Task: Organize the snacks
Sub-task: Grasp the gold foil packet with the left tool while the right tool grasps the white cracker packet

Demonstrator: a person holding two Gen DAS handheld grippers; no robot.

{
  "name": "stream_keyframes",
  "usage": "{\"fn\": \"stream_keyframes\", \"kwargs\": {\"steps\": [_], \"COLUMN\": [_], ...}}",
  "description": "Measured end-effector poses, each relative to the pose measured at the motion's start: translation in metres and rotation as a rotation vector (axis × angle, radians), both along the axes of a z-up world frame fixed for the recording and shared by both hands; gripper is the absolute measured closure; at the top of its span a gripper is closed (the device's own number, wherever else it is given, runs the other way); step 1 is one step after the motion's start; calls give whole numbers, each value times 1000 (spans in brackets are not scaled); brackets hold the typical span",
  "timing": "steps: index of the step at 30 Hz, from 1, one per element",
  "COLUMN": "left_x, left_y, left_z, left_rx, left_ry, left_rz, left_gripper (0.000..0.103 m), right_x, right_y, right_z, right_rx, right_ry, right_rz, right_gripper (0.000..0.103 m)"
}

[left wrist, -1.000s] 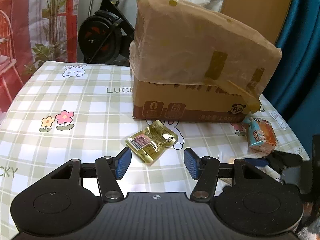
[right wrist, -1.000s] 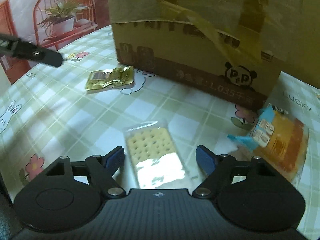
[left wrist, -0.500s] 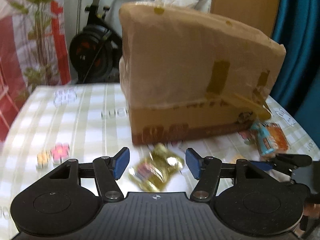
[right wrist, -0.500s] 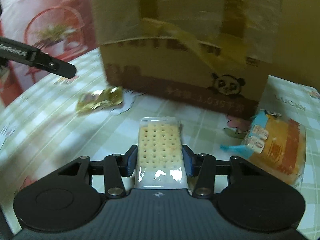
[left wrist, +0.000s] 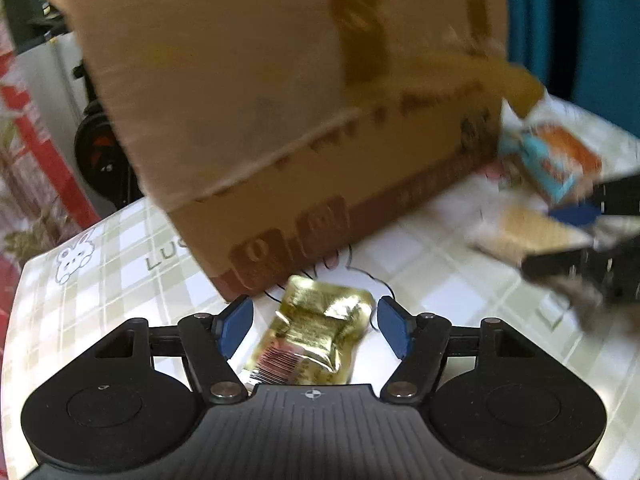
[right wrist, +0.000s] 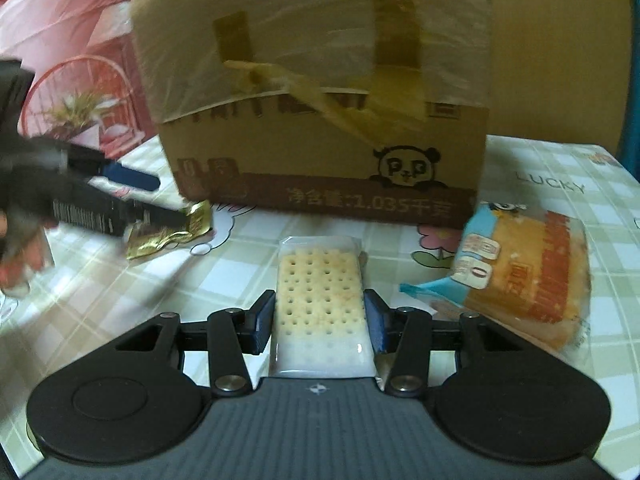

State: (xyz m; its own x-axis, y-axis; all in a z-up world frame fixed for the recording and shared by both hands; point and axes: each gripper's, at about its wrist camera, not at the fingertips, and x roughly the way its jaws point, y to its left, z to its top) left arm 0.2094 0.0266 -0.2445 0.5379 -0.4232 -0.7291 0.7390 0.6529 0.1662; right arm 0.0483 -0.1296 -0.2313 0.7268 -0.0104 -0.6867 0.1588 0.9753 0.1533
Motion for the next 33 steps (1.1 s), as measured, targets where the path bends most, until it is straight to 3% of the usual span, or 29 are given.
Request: {"fn": "stream_keyframes", "kwargs": {"steps": [6, 14, 19, 21, 23, 33], "left_x": [13, 30, 18, 12, 5, -47], "left_y": [2, 22, 25, 25, 24, 42], "left_z": [-8, -14, -18, -19, -14, 1], "left_rx": [-27, -106, -123, -134, -144, -275], "left_ry": [35, 158, 141, 130, 112, 177], "left_rz": [66, 159, 239, 267, 270, 437], "left_gripper": [31, 25, 22, 28, 46, 50], "right_x": [-3, -3, -3, -3, -3, -3], "right_y": [0, 0, 1, 1, 1, 3], "right_z": [2, 0, 1, 1, 1, 0], "right_rx": [-2, 7, 4, 4, 6, -1], "right_ry": [-3, -4, -5, -5, -5, -10], "right_rz": [3, 6, 9, 10, 10, 30], "right_gripper": [54, 54, 54, 54, 54, 54]}}
